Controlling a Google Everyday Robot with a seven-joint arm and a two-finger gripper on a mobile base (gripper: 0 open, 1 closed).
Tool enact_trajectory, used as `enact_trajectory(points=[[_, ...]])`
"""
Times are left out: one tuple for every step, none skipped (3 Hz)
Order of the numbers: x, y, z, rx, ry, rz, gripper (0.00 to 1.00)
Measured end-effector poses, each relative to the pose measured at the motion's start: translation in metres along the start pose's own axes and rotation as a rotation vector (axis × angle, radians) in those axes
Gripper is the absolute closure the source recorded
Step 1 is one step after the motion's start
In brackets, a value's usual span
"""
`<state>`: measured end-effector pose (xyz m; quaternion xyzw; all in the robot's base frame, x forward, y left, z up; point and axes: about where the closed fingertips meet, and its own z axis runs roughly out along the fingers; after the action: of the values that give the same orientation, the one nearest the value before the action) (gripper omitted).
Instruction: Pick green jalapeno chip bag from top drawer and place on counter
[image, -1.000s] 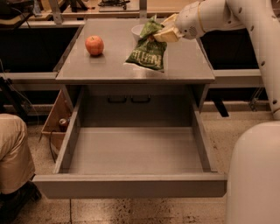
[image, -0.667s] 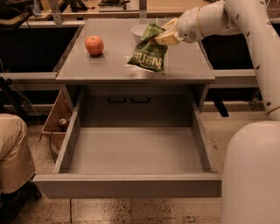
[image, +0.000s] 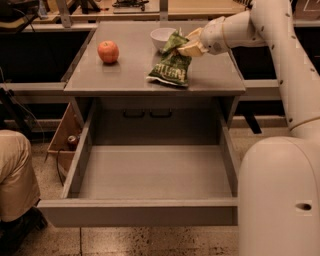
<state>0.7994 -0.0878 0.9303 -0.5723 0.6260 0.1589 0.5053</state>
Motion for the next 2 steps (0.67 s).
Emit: enact_trajectory(points=[[0.0087,-0.0065,0.0063,0.006,0.007,0.005,0.81],[0.0134,-0.0098,0.0107,0.006,0.007,0.010,0.52]])
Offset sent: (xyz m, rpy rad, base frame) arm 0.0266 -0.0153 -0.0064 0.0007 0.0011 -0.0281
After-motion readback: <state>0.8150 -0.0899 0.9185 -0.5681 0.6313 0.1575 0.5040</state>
